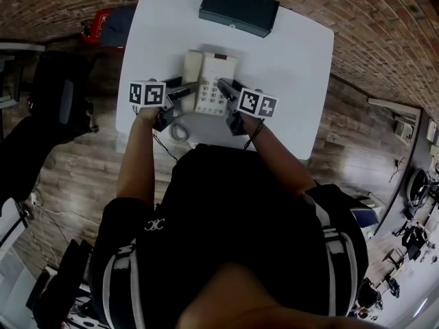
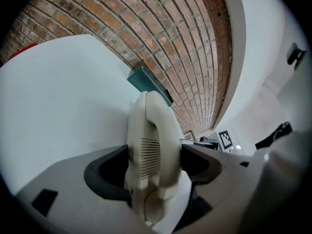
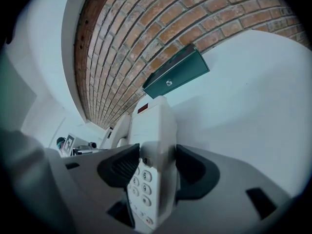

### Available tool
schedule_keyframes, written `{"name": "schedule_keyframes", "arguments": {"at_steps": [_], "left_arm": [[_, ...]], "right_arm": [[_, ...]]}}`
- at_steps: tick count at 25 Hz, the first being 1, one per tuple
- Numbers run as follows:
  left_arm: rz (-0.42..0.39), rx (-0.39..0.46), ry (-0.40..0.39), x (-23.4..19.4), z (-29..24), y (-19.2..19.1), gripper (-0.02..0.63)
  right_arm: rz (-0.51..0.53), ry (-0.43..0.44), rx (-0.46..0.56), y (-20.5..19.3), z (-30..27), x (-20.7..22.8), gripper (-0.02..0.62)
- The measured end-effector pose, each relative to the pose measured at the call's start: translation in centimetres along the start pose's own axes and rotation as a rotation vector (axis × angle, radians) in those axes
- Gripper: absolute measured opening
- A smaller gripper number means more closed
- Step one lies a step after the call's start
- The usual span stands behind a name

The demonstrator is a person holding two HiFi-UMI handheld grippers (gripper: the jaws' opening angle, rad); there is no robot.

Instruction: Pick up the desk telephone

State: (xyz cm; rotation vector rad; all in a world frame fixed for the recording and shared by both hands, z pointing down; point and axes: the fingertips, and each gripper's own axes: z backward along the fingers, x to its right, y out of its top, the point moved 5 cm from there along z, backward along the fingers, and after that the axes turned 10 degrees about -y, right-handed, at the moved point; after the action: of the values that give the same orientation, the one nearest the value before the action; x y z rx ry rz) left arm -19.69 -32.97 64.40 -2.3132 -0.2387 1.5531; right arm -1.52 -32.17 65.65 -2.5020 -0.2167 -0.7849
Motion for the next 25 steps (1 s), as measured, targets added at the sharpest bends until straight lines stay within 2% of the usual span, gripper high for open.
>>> {"name": "schedule_keyframes", "arguments": {"at_steps": [11, 17, 25], "left_arm": [[0.028, -0.036, 0.078, 1.0, 0.2, -0.5, 0.307], [0.005, 0.044, 0.074, 3.5, 1.3, -0.3, 0.302], [-0.097, 0.131, 0.065, 8.7, 3.1, 1.1, 0.299]], "right_arm": [[0.050, -0.034, -0.004, 0.2, 0.4, -0.6, 0.210], [0.097, -0.018, 0.055, 1.3, 2.4, -2.1, 0.210], [0.154, -0.005, 0.174, 3.5, 7.0, -5.3, 0.210]]}}
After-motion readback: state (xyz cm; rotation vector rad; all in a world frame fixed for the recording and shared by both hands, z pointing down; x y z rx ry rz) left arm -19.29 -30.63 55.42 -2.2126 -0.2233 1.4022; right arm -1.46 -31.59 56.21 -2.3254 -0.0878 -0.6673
